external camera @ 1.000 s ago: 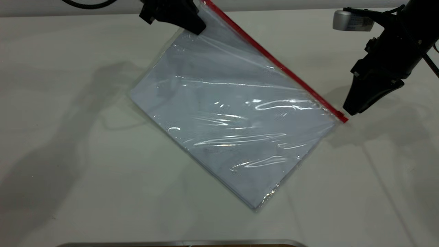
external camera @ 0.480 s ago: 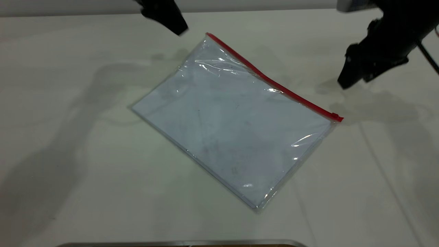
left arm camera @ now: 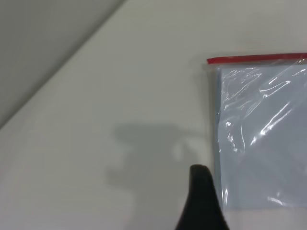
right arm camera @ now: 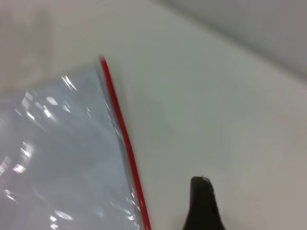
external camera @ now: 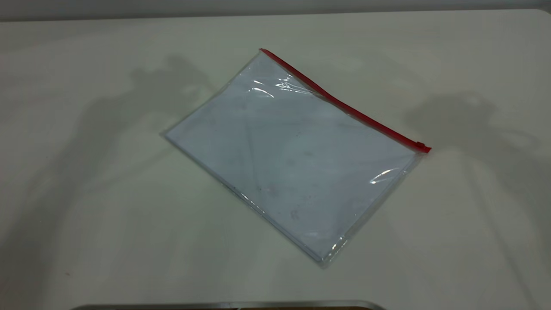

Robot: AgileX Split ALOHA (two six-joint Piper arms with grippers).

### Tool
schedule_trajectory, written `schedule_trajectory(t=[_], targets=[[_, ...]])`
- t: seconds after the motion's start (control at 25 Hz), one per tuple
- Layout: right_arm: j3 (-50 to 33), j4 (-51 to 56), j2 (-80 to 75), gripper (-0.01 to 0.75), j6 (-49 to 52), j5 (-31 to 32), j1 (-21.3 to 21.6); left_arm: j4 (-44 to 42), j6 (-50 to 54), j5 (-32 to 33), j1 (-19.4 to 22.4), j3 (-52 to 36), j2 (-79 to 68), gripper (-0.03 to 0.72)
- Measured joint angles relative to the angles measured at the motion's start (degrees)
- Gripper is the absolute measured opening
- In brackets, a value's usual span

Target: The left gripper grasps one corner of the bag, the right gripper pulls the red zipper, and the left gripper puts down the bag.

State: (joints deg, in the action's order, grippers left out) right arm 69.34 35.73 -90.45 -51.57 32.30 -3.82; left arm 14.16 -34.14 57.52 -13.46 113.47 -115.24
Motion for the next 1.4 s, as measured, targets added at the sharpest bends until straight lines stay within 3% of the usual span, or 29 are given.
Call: schedule_trajectory(t=[0.2, 0.6, 0.8, 1.2, 1.4], targets=[[-0.07, -0.08, 15.56, 0.586, 2.96, 9.77, 0.0, -5.32, 6.55, 9.13, 0.0, 0.0, 9.62, 0.581], [-0.07, -4.93, 39.23, 0.586, 13.65, 27.67, 0.0, -12.41, 23.27, 9.39, 0.0, -3.45, 21.45, 0.578], [-4.05, -5.75, 50.05, 0.586, 19.42, 35.11, 0.0, -12.59, 26.75, 9.39, 0.0, -16.11, 30.31, 0.578], [-24.82, -6.54, 75.24, 0.586, 21.8, 37.03, 0.0, -12.57, 27.98, 9.39, 0.0, -47.03, 53.82, 0.578], [-32.9, -12.73, 84.05, 0.586, 25.51, 37.1, 0.0, -12.57, 29.11, 9.39, 0.0, -57.99, 64.4, 0.577]])
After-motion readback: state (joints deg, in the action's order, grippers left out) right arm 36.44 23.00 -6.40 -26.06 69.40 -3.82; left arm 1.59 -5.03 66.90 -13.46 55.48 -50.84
